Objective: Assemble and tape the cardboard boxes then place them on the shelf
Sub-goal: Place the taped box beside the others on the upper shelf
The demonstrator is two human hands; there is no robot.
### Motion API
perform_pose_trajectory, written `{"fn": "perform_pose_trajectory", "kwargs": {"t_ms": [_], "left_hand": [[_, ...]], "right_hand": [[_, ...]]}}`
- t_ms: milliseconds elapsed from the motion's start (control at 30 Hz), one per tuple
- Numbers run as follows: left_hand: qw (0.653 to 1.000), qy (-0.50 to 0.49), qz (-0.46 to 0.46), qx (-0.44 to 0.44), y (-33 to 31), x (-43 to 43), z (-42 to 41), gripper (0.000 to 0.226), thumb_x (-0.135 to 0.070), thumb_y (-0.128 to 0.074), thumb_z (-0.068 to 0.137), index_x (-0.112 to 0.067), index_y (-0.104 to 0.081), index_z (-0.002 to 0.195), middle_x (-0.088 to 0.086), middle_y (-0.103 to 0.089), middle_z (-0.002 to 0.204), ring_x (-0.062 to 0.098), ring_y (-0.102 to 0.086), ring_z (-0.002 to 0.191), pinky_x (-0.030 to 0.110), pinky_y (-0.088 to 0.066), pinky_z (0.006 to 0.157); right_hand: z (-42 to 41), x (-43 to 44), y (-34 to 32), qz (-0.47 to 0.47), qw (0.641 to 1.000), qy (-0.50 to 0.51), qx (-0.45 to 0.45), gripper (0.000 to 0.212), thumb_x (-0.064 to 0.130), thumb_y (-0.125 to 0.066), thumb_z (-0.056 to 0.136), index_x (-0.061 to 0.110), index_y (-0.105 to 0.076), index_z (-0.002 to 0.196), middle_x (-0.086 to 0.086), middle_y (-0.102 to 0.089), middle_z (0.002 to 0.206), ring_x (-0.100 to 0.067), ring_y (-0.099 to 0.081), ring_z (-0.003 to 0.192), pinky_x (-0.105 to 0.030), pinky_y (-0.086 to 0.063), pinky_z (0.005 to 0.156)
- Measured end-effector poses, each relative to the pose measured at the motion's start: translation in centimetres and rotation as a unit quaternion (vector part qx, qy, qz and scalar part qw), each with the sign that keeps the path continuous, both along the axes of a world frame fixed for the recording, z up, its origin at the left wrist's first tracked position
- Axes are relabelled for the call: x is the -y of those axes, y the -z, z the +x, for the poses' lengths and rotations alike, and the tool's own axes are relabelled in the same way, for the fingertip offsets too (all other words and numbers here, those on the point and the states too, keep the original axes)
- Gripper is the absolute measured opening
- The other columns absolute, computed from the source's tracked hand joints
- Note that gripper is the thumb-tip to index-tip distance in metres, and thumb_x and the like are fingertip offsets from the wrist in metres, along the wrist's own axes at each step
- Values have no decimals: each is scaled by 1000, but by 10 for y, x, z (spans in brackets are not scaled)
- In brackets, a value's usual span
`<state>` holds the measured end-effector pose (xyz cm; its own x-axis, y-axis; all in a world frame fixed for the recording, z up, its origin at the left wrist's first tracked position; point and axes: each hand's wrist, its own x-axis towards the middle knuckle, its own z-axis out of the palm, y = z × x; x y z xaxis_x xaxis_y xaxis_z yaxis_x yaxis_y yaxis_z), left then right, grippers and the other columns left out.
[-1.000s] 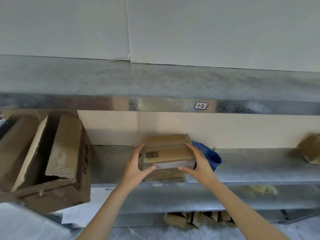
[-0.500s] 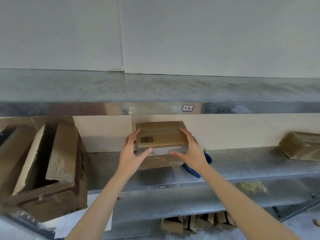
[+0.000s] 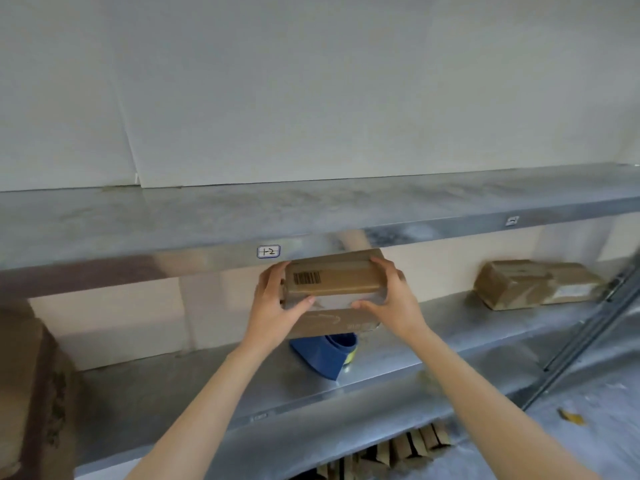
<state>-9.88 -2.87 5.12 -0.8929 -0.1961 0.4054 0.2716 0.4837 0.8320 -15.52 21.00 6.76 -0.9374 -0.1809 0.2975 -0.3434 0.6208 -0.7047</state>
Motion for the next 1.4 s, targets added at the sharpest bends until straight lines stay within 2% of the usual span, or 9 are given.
{"fn": "perform_pose_trajectory", "kwargs": {"t_ms": [167, 300, 400, 500, 633, 767, 967, 1133, 1400], "left_hand": [[997, 69, -7, 37, 2, -52, -29, 79, -36, -78, 83, -44, -31, 146, -14, -34, 142, 3, -44, 123, 29, -41, 104], [992, 100, -38, 69, 9, -94, -56, 82, -41, -75, 85, -48, -24, 149, -17, -30, 145, 2, -39, 129, 23, -34, 103], [990, 92, -73, 83, 17, -129, -75, 82, -46, -72, 86, -44, -23, 152, -16, -30, 152, 3, -37, 133, 25, -33, 107], [982, 62, -150, 93, 25, -164, -94, 79, -51, -67, 86, -40, -24, 152, -14, -32, 154, 10, -36, 136, 30, -36, 108], [970, 15, -222, 103, 34, -211, -111, 77, -51, -63, 89, -35, -25, 153, -9, -32, 157, 16, -33, 137, 34, -32, 109], [965, -10, -232, 118, 42, -248, -122, 74, -49, -63, 90, -31, -29, 153, -7, -34, 157, 18, -32, 140, 37, -32, 112], [960, -26, -238, 142, 48, -286, -143, 71, -46, -65, 89, -31, -33, 151, -9, -36, 156, 17, -33, 140, 35, -29, 113], [956, -17, -236, 175, 48, -297, -159, 71, -42, -65, 90, -32, -31, 152, -11, -33, 157, 15, -30, 142, 33, -27, 114], [955, -14, -228, 189, 45, -314, -178, 68, -42, -63, 91, -31, -33, 151, -14, -33, 156, 12, -31, 141, 34, -28, 114]], "right_hand": [[-25, -65, 4, -6, 1000, 20, 8, 99, 46, -89, 60, 33, -35, 143, -5, -48, 136, -20, -49, 120, -29, -42, 93], [-51, -120, 15, 1, 999, 37, 13, 97, 46, -88, 61, 35, -35, 142, -3, -45, 138, -21, -49, 124, -36, -44, 95], [-74, -163, 26, -2, 999, 45, 22, 95, 44, -88, 63, 36, -34, 141, -1, -44, 140, -22, -50, 123, -38, -45, 93], [-98, -207, 34, 10, 998, 53, 27, 95, 43, -88, 64, 36, -35, 142, -1, -43, 141, -23, -52, 120, -35, -43, 85], [-127, -260, 46, 25, 998, 44, 34, 94, 39, -89, 65, 33, -37, 142, -4, -41, 143, -24, -50, 122, -38, -44, 86], [-153, -298, 61, 17, 998, 42, 47, 95, 39, -90, 62, 31, -39, 141, -7, -41, 144, -25, -48, 124, -34, -39, 83], [-182, -337, 86, 0, 997, 27, 69, 91, 33, -90, 64, 27, -39, 139, -10, -40, 145, -29, -48, 125, -42, -47, 93], [-196, -358, 97, 17, 997, 11, 78, 92, 35, -91, 62, 29, -41, 139, -7, -40, 146, -28, -51, 121, -44, -52, 83], [-203, -376, 105, 14, 994, 1, 108, 94, 37, -91, 60, 29, -40, 138, -8, -43, 140, -27, -51, 119, -41, -50, 90]]}}
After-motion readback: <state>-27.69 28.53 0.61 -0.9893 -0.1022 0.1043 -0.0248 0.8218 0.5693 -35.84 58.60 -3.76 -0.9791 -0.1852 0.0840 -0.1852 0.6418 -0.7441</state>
